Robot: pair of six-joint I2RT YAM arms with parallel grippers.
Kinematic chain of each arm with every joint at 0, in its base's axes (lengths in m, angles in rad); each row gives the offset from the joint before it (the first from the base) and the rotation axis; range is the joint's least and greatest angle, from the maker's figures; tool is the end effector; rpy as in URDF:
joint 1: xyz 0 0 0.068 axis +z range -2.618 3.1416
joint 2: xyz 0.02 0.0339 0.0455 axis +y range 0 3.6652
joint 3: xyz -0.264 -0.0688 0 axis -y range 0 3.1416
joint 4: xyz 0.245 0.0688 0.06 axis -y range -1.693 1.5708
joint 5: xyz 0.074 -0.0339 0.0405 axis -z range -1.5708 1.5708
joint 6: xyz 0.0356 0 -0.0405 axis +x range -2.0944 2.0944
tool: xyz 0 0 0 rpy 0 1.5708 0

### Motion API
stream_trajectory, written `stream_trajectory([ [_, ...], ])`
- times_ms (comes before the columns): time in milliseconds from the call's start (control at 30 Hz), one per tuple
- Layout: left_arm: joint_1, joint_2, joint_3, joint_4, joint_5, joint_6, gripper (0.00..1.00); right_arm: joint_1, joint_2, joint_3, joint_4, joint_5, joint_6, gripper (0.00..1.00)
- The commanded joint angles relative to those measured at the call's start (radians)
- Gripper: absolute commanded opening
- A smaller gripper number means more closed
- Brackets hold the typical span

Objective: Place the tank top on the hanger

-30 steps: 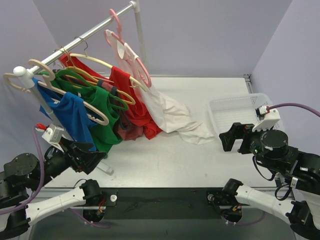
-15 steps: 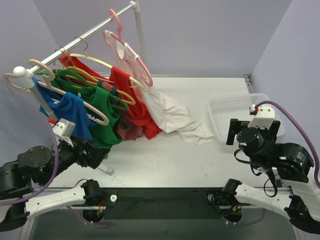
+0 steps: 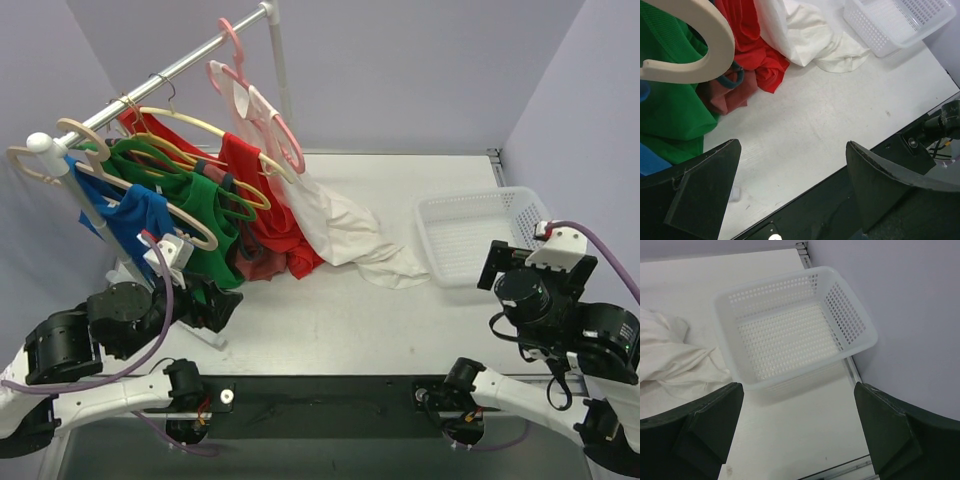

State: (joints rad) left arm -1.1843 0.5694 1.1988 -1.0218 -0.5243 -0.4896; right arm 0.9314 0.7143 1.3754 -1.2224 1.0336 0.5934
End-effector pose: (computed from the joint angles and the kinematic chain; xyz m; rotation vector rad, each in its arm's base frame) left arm 0.0381 -0.0463 0.4085 0.3308 1.9282 -0.6097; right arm 0.0574 0.0260 0.4351 0.2490 1.8301 -0.0518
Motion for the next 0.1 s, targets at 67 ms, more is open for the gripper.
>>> stream_trajectory([
  [67, -0.009, 0.017, -0.015, 0.078, -0.022, 0.016, 0.97, 0.006, -0.012, -0.015, 0.034, 0.045, -0.055, 1.0],
])
